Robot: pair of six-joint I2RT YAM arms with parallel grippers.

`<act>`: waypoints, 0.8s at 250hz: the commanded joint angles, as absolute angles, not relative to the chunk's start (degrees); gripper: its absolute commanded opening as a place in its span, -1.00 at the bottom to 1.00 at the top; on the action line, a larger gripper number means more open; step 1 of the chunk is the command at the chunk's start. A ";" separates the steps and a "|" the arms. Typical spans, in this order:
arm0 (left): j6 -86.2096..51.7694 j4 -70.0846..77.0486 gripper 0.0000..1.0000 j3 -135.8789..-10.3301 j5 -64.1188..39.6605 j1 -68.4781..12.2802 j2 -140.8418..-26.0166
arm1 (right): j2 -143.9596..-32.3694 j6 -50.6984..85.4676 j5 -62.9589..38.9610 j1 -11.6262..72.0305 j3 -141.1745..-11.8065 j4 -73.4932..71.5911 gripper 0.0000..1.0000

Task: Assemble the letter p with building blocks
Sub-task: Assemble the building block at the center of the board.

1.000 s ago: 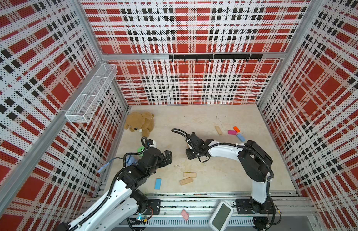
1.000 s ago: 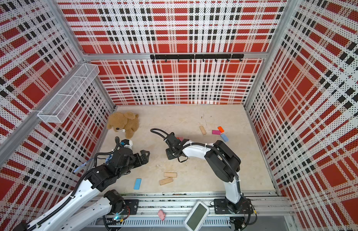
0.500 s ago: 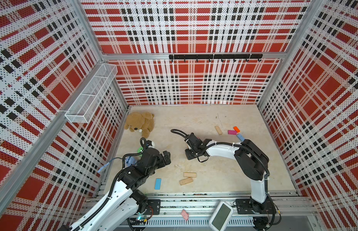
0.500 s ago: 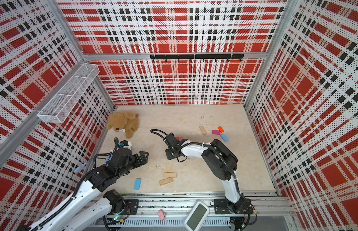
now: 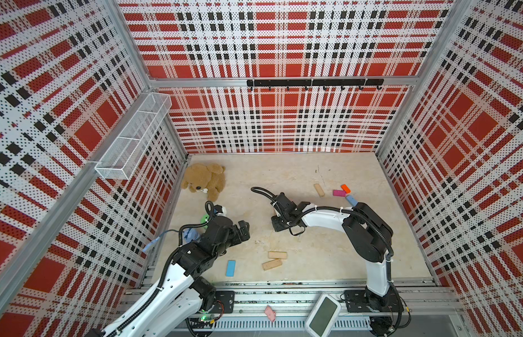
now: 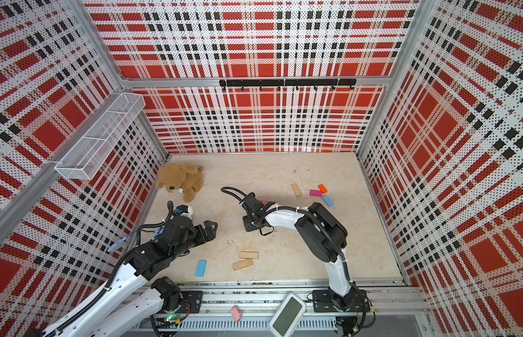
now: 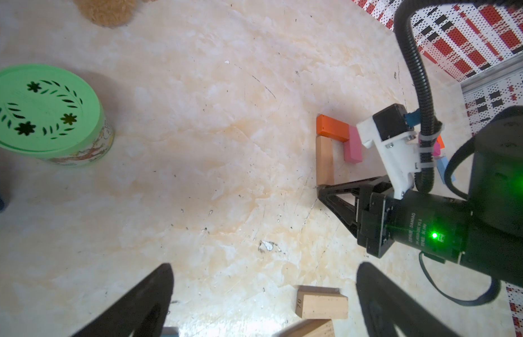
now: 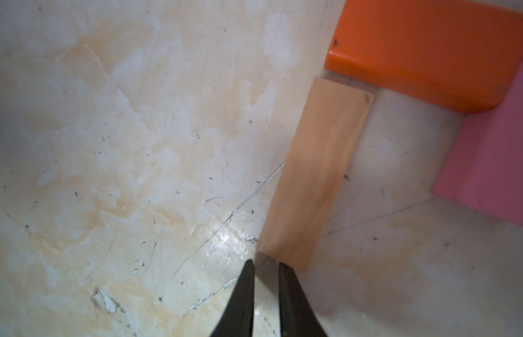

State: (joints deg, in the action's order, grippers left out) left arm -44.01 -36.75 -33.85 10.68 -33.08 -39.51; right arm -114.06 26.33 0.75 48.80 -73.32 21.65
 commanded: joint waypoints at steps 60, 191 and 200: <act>-43.33 -35.60 0.99 -33.06 10.43 -32.76 -39.16 | -115.84 25.88 1.25 48.52 -75.17 20.57 -0.60; -43.36 -35.68 0.99 -32.92 10.21 -32.76 -38.76 | -115.85 24.26 0.76 48.06 -75.11 19.95 -0.55; -43.33 -35.68 0.99 -32.79 10.15 -32.73 -38.67 | -115.56 24.30 0.45 48.00 -74.98 19.87 -0.55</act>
